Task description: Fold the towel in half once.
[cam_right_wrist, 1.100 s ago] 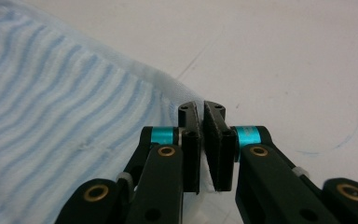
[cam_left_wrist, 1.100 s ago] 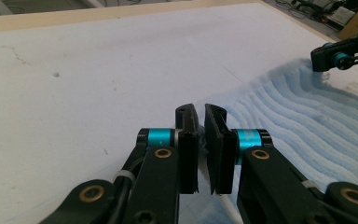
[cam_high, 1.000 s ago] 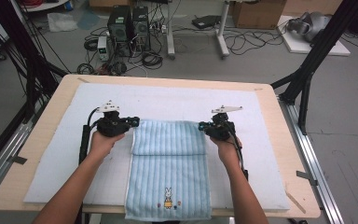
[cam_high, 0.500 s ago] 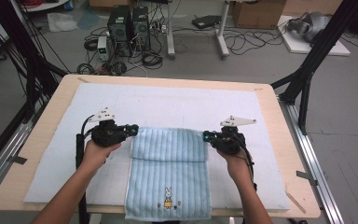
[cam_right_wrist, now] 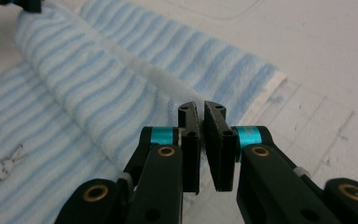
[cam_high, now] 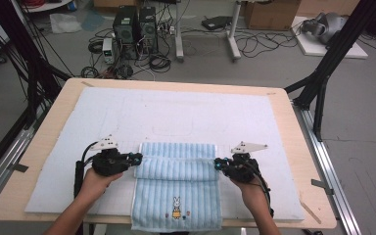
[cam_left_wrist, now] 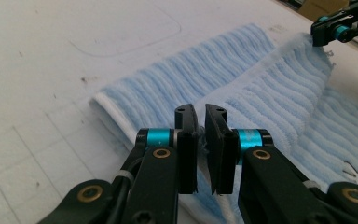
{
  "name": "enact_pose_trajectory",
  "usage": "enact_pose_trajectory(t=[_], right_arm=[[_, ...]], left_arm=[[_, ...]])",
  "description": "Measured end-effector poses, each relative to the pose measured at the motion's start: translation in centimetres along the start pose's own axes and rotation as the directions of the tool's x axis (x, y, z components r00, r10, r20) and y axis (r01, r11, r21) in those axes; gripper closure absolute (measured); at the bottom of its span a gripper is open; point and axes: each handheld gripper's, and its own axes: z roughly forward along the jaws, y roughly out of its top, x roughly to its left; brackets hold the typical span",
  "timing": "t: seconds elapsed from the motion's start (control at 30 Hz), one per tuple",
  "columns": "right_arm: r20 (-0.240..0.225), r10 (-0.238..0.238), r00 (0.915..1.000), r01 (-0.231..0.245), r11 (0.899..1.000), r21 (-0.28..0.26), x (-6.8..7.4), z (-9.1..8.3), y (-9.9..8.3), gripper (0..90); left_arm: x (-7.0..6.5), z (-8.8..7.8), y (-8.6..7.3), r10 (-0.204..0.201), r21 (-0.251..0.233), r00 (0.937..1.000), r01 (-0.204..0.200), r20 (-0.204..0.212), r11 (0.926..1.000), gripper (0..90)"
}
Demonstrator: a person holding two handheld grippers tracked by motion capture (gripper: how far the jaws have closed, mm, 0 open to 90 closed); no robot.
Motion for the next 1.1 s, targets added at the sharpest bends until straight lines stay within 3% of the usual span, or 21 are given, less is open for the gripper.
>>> enact_pose_trajectory(t=[0.27, 0.33, 0.43, 0.5, 0.57, 0.7, 0.8, 0.9, 1.03, 1.1], right_arm=[[0.014, -0.041, 0.9991, 0.040, 0.998, 0.047, 1.4, -0.6, -1.8, 83.2], [0.018, -0.051, 0.9985, 0.051, 0.998, 0.047, 1.5, -0.8, -2.0, 79.9], [0.024, -0.019, 0.9995, 0.019, 1.000, 0.006, 1.2, -1.1, -1.7, 65.6], [0.051, 0.004, 0.9987, -0.003, 1.000, -0.030, 0.6, -1.1, -1.2, 55.2], [0.070, 0.018, 0.9974, -0.014, 0.998, -0.059, 0.1, -0.9, -0.7, 51.0], [0.099, 0.079, 0.9919, -0.072, 0.995, -0.073, -1.7, 0.7, 0.5, 59.0], [0.097, 0.093, 0.9909, -0.092, 0.996, -0.015, -2.3, 2.1, 0.7, 64.6], [0.098, 0.097, 0.9905, -0.098, 0.995, 0.007, -2.4, 2.9, 0.5, 67.3], [0.083, 0.096, 0.9919, -0.099, 0.994, 0.037, -2.3, 3.6, 0.2, 78.0], [0.079, 0.079, 0.9937, -0.082, 0.996, 0.038, -2.2, 3.6, 0.1, 85.1]], left_arm=[[-0.8, -0.4, -1.7, 0.006, 0.056, 0.9989, -0.009, 0.046, 0.9984, 82.4], [-0.8, -0.6, -1.8, 0.000, 0.041, 0.9987, -0.002, 0.052, 0.9992, 78.4], [-0.3, -0.7, -1.1, -0.027, -0.017, 0.9996, 0.027, 0.000, 0.9995, 54.9], [0.3, -0.8, -0.5, -0.034, -0.053, 0.9987, 0.032, -0.038, 0.9981, 52.1], [1.1, -0.7, 0.3, -0.056, -0.084, 0.9965, 0.051, -0.062, 0.9952, 49.7], [2.9, 0.7, 1.4, -0.091, -0.081, 0.9911, 0.083, -0.098, 0.9932, 50.5], [3.2, 1.7, 1.3, -0.091, -0.040, 0.9895, 0.087, -0.112, 0.9954, 52.1], [3.1, 2.4, 1.0, -0.069, 0.010, 0.9907, 0.070, -0.117, 0.9975, 55.8], [2.9, 3.1, 0.7, -0.039, 0.053, 0.9918, 0.046, -0.122, 0.9976, 68.3], [2.8, 3.3, 0.5, -0.028, 0.061, 0.9916, 0.035, -0.126, 0.9975, 79.1]])
